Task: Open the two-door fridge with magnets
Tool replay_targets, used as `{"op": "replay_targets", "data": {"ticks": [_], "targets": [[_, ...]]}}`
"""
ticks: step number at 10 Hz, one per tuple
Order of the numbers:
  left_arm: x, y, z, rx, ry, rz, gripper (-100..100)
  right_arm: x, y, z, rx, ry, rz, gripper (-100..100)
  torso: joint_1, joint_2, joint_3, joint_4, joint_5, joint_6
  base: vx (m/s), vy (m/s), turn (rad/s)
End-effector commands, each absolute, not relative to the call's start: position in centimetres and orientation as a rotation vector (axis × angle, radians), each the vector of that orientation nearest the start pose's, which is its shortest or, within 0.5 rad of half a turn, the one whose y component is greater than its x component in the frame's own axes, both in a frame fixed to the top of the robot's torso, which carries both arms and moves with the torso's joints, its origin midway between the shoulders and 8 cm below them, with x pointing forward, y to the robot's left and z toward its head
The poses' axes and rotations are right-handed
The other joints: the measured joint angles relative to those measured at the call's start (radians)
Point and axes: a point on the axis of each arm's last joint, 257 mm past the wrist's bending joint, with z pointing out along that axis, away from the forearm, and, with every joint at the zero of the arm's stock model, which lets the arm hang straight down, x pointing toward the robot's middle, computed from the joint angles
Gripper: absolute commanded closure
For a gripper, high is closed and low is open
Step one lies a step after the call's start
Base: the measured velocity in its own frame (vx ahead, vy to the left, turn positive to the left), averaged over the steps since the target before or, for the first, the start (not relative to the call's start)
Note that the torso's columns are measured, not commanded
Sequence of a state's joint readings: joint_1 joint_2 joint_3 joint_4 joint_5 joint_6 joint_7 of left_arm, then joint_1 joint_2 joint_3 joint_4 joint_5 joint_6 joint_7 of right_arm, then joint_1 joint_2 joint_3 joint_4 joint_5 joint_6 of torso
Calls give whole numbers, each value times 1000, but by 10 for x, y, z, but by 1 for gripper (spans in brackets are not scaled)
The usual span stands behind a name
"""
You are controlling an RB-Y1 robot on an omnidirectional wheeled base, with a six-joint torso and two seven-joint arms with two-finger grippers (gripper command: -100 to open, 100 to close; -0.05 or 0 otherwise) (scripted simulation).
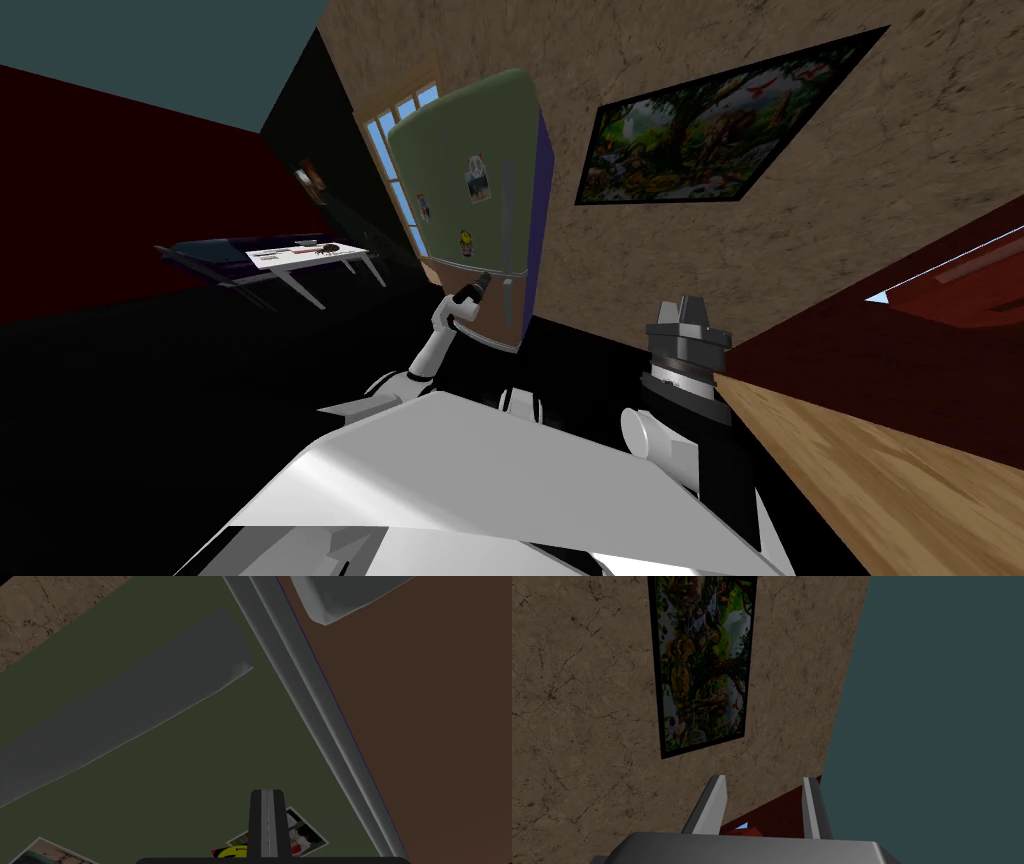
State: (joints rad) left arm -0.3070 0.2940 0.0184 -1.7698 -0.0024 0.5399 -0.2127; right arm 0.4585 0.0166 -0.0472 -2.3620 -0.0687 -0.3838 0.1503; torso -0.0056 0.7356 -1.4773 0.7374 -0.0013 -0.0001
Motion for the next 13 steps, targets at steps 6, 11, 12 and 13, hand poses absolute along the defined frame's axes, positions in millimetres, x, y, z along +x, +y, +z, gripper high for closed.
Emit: {"op": "replay_targets", "data": {"ticks": [6, 11, 12, 13], "targets": [[599, 206, -80, -764, 1507, -918, 100, 344, -298, 53, 648, 593, 1179, 0, 5, 1, 1, 0, 1, 0, -204, 272, -78], [600, 208, -80, -742, 1523, -888, -100, 344, -298, 53, 648, 593, 1179, 0, -5, -12, -7, -3, -2, 1, -86, 47, -30], [601, 212, -80, -738, 1523, -867, -100, 344, -298, 53, 648, 592, 1179, 0, -5, -10, -7, -3, -2, 1, 159, -192, 2], [603, 217, -80, -734, 1524, -847, -100, 344, -298, 53, 648, 592, 1179, 0, -1, -5, -4, -2, -1, 1, 160, -168, 1]]}}
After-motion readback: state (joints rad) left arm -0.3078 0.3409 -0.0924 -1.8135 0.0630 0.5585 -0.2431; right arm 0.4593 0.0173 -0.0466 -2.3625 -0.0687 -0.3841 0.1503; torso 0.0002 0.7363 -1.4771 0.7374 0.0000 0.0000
